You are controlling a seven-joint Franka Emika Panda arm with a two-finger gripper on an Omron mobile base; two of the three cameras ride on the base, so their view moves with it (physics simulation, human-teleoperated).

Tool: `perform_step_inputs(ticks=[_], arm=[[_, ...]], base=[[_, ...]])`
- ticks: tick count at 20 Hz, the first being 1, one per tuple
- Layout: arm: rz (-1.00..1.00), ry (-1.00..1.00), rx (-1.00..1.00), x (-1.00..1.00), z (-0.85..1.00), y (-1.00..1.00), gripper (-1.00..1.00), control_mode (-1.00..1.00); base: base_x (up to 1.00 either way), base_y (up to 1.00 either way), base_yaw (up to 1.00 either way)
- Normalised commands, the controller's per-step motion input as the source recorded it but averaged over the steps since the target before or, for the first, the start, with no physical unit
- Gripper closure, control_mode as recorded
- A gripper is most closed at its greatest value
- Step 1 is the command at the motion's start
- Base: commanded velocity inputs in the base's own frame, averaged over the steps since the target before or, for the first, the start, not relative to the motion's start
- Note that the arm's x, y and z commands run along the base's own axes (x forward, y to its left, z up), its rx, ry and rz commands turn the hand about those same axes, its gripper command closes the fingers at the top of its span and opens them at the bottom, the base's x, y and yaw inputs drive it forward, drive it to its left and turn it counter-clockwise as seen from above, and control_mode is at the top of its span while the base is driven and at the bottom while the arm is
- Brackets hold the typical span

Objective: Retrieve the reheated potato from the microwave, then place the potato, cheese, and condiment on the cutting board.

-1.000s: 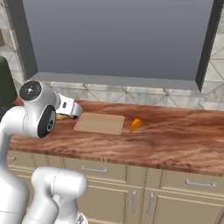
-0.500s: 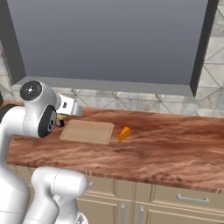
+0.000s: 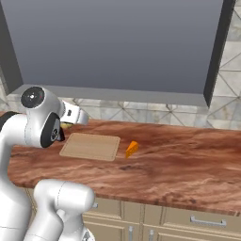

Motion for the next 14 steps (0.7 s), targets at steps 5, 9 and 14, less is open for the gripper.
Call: perform_step_inputs(ticks=[5,9,14], arm=[[0.0,0.0,0.0,0.0,0.0,0.0,1.0,1.0],[0.0,0.0,0.0,0.0,0.0,0.0,1.0,1.0],[0.0,0.0,0.0,0.0,0.0,0.0,1.0,1.0]], base=[[0.0,0.0,0.0],[0.0,0.0,0.0],[0.0,0.0,0.0]])
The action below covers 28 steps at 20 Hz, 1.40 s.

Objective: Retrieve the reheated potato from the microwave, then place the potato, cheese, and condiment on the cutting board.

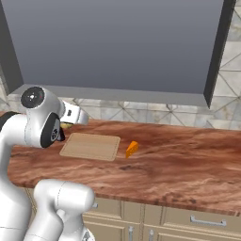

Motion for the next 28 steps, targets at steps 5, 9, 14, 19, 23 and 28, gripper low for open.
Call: perform_step_inputs(ticks=[5,9,14,19,23,28], arm=[[0.0,0.0,0.0,0.0,0.0,0.0,1.0,-1.0],[0.0,0.0,0.0,0.0,0.0,0.0,1.0,-1.0],[-0.03,0.1,-0.05,0.15,-0.06,0.0,1.0,-1.0],[-0.04,0.27,-0.05,0.7,-0.19,0.02,1.0,-1.0],[0.0,0.19,0.0,0.62,-0.27,0.01,1.0,-1.0],[0.01,0.01,0.05,0.48,-0.34,0.06,1.0,-1.0]], base=[[0.0,0.0,0.0],[0.0,0.0,0.0],[0.0,0.0,0.0],[0.0,0.0,0.0],[0.0,0.0,0.0],[0.0,0.0,0.0]])
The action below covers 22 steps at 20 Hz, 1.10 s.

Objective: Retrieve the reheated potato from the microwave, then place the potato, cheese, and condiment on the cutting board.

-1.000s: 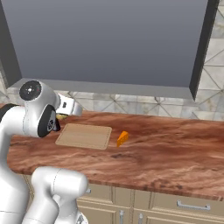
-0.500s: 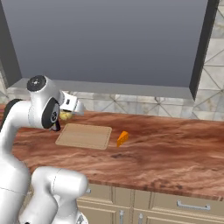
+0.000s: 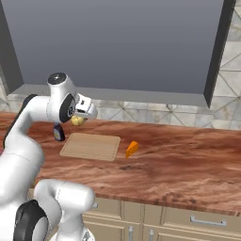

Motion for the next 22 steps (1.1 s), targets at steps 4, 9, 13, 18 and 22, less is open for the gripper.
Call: perform_step_inputs(ticks=[4,9,13,18,22], arm=[[0.01,0.04,0.03,0.5,-0.38,0.19,1.0,-1.0],[0.0,0.16,0.02,0.38,-0.42,0.24,1.0,-1.0],[0.0,0.26,-0.08,0.1,-0.36,-0.05,1.0,-1.0],[0.0,0.17,-0.01,0.12,-0.35,-0.18,1.0,-1.0],[0.0,0.03,0.06,0.17,-0.35,-0.39,1.0,-1.0]], base=[[0.0,0.0,0.0],[0.0,0.0,0.0],[0.0,0.0,0.0],[0.0,0.0,0.0],[0.0,0.0,0.0]])
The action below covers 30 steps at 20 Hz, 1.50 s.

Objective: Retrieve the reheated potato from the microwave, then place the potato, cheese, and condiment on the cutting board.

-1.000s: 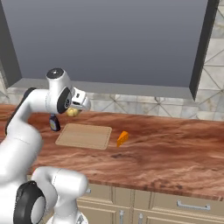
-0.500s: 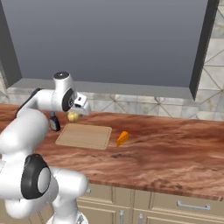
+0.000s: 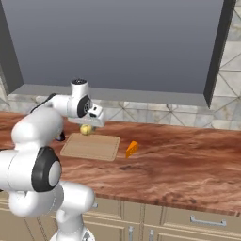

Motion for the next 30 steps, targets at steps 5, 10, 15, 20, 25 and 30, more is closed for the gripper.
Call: perform_step_inputs(ticks=[5,10,15,20,25,30], arm=[[0.0,0.0,0.05,0.23,-0.39,-0.36,1.0,-1.0],[0.0,-0.01,0.0,0.33,-0.42,-0.21,1.0,-1.0],[0.0,-0.01,0.01,0.37,-0.4,-0.03,1.0,-1.0],[0.0,0.0,0.04,0.23,-0.33,-0.03,1.0,-1.0],[0.0,0.0,0.01,0.12,-0.36,-0.02,1.0,-1.0],[0.0,-0.07,-0.01,0.1,-0.33,-0.05,1.0,-1.0]], base=[[0.0,0.0,0.0],[0.0,0.0,0.0],[0.0,0.0,0.0],[0.0,0.0,0.0],[0.0,0.0,0.0],[0.0,0.0,0.0]])
